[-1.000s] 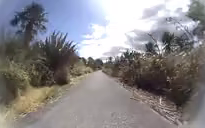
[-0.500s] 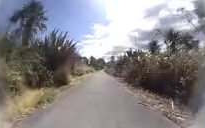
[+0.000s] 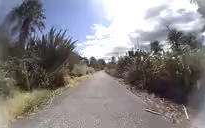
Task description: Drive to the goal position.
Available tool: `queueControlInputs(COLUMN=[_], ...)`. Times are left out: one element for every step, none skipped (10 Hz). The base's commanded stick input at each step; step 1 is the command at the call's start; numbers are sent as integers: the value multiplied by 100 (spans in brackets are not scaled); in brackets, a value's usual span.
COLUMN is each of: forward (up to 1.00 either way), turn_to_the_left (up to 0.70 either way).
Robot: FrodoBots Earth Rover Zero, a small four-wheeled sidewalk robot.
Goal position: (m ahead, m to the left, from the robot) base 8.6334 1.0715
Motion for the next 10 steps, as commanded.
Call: queueControlInputs(forward=[70,70,70,70,70,70,70,70,70,70], turn_to_the_left=[0,0,0,0,0,0,0,0,0,0])
